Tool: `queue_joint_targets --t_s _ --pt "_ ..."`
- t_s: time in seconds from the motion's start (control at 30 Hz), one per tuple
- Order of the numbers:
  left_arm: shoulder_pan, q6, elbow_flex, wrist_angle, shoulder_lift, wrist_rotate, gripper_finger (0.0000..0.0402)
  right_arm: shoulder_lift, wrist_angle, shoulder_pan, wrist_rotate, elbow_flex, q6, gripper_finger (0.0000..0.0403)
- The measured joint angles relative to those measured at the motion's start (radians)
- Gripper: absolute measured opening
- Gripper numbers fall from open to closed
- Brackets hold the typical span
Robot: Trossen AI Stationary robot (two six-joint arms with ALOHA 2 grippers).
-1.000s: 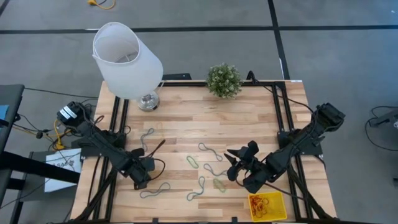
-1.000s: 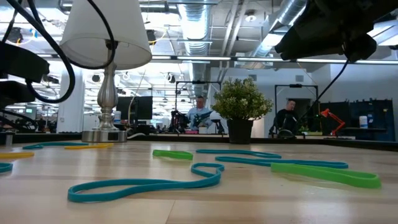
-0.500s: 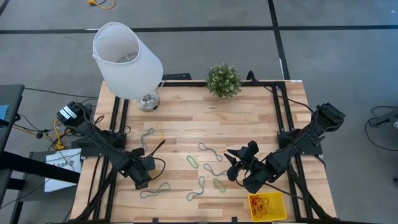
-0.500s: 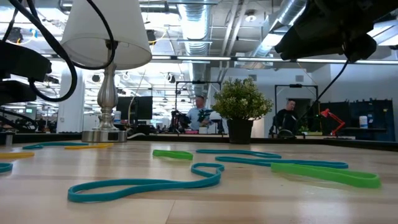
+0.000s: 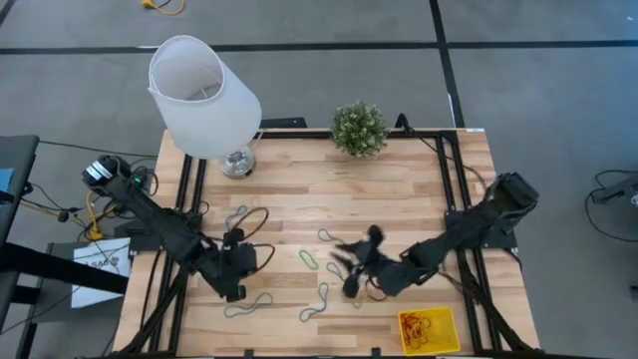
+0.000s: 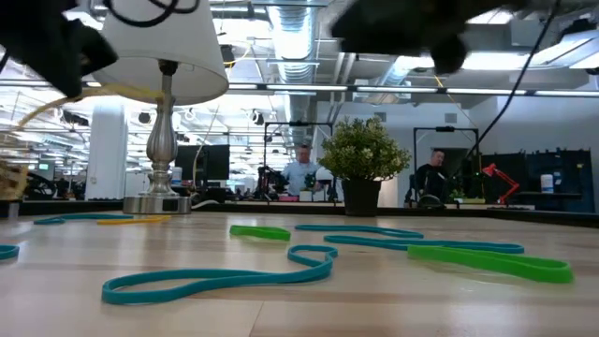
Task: Pick and place rubber bands into bin
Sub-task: Put the yellow rubber band into the yellow basket
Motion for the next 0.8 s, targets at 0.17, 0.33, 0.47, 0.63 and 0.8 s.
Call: queue_joint_targets --t_s 0.17,0.33,0.47,0.63,0.8 --pt "0.063 0.113 0.019 0.044 0.003 -0.012 0.0000 0.176 0.386 -0.071 -0.129 0.044 -0.296 0.0098" --pt "0.104 0.185 0.018 0.085 0.010 0.005 0.0000 0.313 0.379 -0.133 -0.252 0.204 -0.440 0.0098" --pt "0.109 0.219 0.018 0.103 0.011 0.007 0.0000 0.407 0.203 -0.170 -0.309 0.372 -0.455 0.0098" --pt "0.109 0.220 0.019 0.096 0.019 0.008 0.0000 0.498 -0.008 -0.195 -0.306 0.572 -0.568 0.0098" --pt "0.107 0.222 0.019 0.093 0.021 0.016 0.0000 0.533 -0.220 -0.191 -0.308 0.703 -0.568 0.0097"
